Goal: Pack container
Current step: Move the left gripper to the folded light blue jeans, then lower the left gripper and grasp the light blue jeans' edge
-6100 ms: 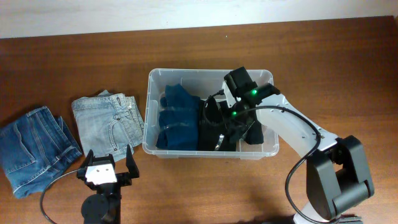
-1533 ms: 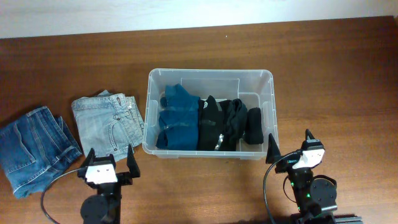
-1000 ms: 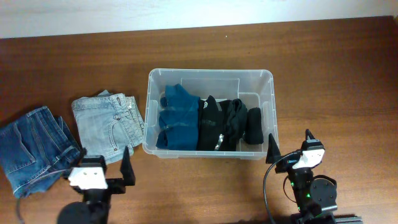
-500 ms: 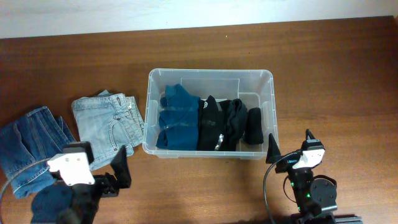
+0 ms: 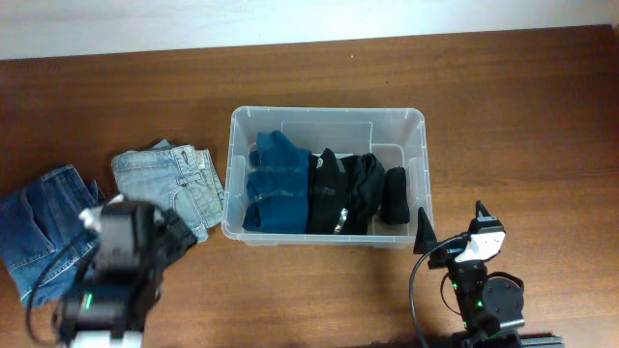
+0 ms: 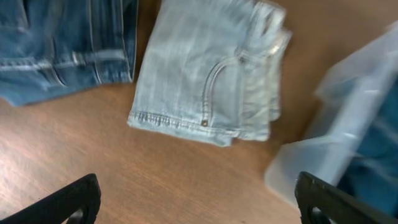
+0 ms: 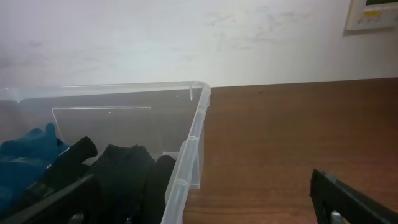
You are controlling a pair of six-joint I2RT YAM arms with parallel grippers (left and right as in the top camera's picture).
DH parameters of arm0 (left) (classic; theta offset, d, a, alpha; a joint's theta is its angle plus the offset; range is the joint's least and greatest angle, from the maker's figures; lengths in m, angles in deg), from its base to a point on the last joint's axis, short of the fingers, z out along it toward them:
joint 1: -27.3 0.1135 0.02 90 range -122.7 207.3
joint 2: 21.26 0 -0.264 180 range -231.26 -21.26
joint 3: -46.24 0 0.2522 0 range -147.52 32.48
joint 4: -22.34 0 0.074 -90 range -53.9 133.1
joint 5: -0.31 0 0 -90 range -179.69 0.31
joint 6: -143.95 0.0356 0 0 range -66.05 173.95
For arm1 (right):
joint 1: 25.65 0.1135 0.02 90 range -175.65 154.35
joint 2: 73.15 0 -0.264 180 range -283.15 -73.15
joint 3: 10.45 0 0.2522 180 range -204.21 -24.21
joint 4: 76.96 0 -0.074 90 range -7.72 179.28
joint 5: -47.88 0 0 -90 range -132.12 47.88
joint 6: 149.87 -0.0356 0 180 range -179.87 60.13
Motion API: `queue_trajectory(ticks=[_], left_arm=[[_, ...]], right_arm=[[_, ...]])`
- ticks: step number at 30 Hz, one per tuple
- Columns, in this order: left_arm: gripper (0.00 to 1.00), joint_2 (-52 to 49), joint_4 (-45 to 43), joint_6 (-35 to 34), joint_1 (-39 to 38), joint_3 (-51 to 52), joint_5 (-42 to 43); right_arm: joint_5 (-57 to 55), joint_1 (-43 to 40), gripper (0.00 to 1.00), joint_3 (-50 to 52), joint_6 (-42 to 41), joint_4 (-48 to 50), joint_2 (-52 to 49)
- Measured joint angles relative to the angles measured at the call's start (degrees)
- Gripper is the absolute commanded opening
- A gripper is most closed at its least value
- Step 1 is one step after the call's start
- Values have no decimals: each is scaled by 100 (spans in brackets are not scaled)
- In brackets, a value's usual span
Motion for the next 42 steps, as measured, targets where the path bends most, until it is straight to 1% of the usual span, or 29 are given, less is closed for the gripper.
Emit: queue_trajectory(ticks=[4,8,11,16,23,28,35,42], left_arm=[[99,-1032,-308,-33,173,0,-9],[99,-1561,-433,-42,562,0,76],[99,-1738,-540,17,890,0,275],[99,-1869,-634,131,1502,2,682],[99,-1869,-979,435,2072,197,901],[99,-1871,-1408,586,2194,627,946],[99,-1875,-2479,671,2194,1311,1268],[99,-1886,-2833,671,2194,1462,1333]], right_arm=[[0,0,99,0,2,0,0],[0,0,99,0,2,0,0],[0,0,99,0,4,0,0],[-2,0,98,0,20,0,0],[-2,0,99,0,22,0,0],[0,0,98,0,24,0,0],[0,-2,98,0,37,0,0],[0,-2,98,0,39,0,0]])
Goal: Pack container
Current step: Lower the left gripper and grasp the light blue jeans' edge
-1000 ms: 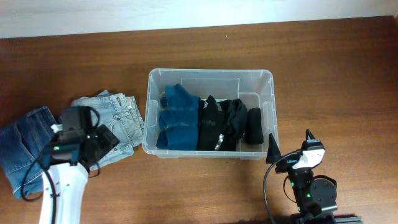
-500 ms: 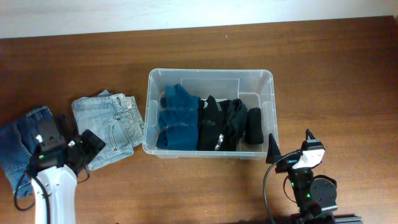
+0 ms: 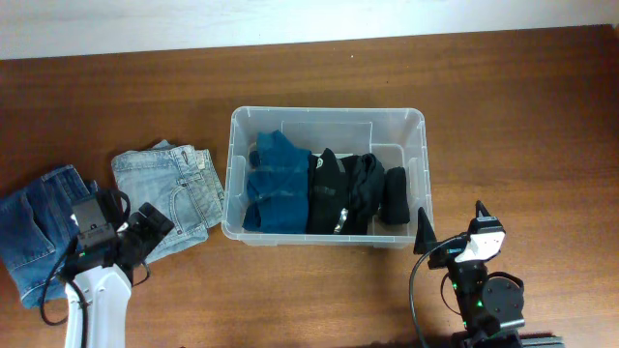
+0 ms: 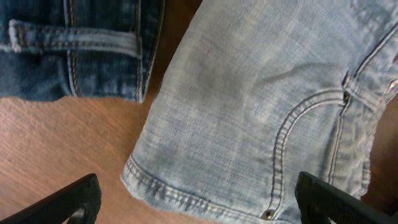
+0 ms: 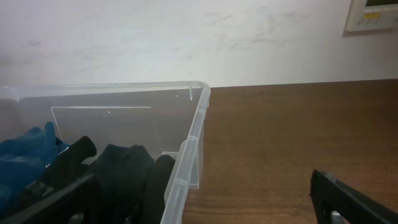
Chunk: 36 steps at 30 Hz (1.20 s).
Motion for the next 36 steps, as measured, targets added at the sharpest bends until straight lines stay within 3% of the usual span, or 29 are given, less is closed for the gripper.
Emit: queue_trajectory(ticks=[25,36], left_arm=[[99,-1958,-1198,-299,0,-195,26],[75,-2031,-1222,-256,57,-243,243]], right_arm=[[-2,0,99,0,2,0,0],[-2,0,98,0,2,0,0]])
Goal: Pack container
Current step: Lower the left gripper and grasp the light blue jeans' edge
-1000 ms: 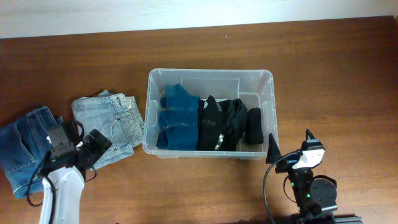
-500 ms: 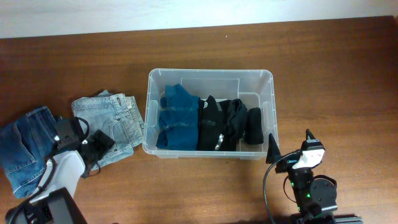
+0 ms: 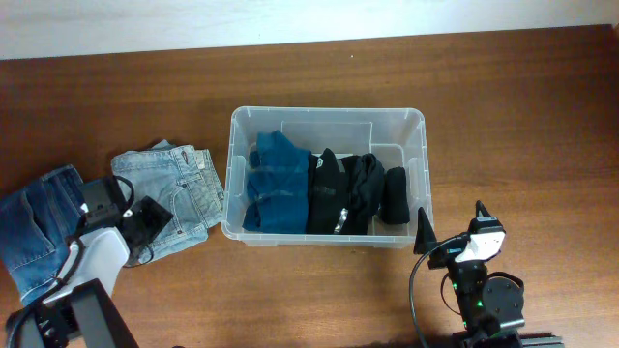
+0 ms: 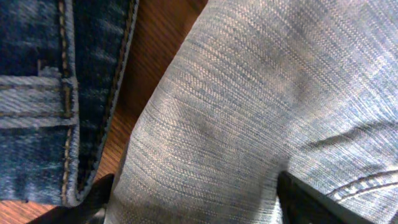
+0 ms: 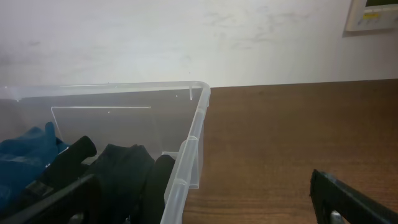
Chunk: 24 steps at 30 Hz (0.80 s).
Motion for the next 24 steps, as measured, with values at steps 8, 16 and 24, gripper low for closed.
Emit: queue_trajectory(ticks=[8,16,24], left_arm=[[24,-52,9,-50,33,-24,374],[13,-52,20,-74,39,-46,483],[1,133,671,11,33,-186,614]], right_arm=[[0,0,98,0,2,0,0],[2,0,98,0,-2,0,0],[0,0,98,0,0,0,0]])
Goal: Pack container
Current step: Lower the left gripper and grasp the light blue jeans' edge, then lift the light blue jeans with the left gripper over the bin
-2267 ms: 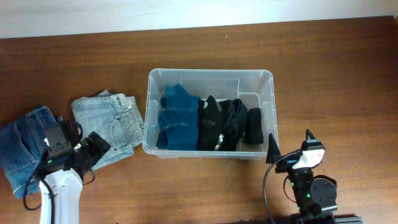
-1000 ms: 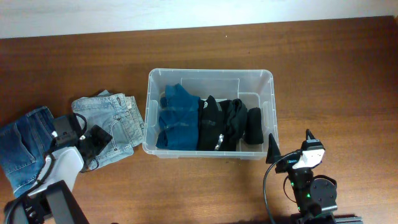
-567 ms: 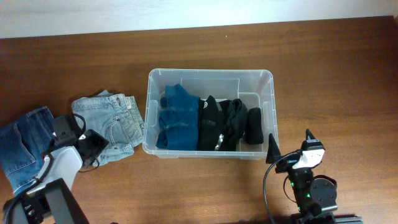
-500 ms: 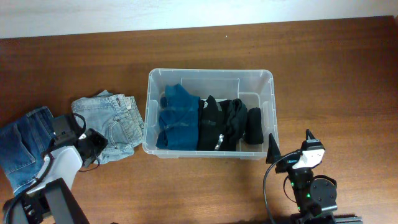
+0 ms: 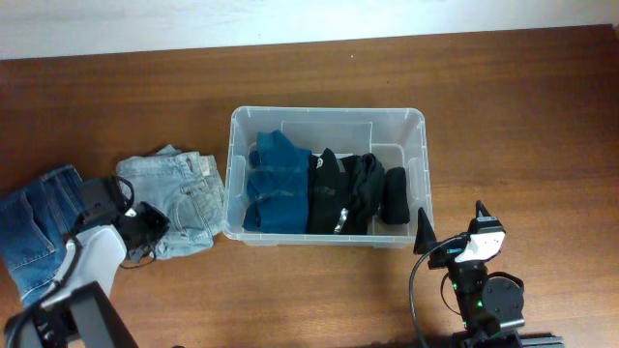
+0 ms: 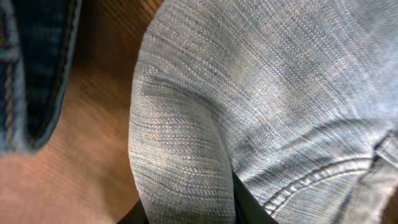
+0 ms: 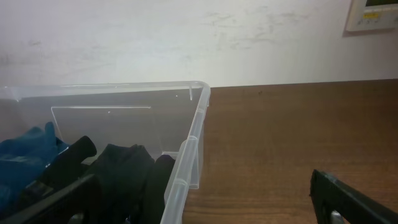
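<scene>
The folded light blue jeans [image 5: 184, 196] lie on the table just left of the clear plastic container [image 5: 327, 112], bunched up at their near left corner. My left gripper [image 5: 145, 225] is shut on a raised fold of that denim [image 6: 186, 162], pinched between the dark fingers at the bottom of the left wrist view. The container holds a blue garment [image 5: 276, 184] and black garments [image 5: 353, 191]. My right gripper [image 5: 452, 224] stands open near the container's front right corner [image 7: 193, 149], with nothing between its fingers.
Folded dark blue jeans [image 5: 34, 227] lie at the far left, close beside the left arm, and their edge [image 6: 28, 68] shows in the left wrist view. Bare wood table [image 5: 522, 126] stretches right of the container.
My left gripper has shut on a fold at the near left corner of the light jeans. The jeans are now bunched and sit slightly closer to the container. The right arm is unchanged.
My left gripper was open high above the table near the light jeans. Then it was lower over their near edge, then open right down on the denim. Now it pinches a fold of them. The right arm stayed still throughout.
</scene>
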You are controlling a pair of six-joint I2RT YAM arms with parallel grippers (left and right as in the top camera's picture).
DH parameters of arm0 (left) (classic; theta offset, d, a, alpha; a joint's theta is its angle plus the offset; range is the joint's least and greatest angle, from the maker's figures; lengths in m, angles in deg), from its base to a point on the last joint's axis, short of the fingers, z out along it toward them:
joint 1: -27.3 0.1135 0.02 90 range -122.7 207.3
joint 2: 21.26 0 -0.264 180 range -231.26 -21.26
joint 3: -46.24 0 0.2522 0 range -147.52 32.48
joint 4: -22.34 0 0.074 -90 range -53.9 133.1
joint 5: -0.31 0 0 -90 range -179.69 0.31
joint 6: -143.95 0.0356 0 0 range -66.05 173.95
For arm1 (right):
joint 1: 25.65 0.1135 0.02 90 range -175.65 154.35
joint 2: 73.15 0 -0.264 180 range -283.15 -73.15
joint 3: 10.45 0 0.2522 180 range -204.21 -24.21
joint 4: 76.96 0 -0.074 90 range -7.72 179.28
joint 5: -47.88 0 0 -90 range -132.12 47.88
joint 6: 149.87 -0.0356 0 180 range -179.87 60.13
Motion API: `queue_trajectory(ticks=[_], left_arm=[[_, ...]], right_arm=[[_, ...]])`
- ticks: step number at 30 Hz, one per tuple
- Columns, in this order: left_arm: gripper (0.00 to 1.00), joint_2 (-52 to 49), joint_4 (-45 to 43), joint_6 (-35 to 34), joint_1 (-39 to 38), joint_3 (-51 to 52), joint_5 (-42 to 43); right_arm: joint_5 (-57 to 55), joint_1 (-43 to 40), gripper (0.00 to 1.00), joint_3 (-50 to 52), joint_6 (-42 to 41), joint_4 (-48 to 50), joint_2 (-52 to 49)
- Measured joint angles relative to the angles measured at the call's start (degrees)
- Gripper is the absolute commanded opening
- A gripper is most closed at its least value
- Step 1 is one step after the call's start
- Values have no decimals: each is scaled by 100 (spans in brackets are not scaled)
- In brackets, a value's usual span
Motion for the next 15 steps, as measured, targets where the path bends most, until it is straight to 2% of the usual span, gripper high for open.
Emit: queue_trajectory(ticks=[6,15], left_arm=[[1,833,83,459,-17,-42,105],[1,1700,109,612,-48,-236,188]], right_arm=[[0,0,99,0,2,0,0],[0,0,99,0,2,0,0]])
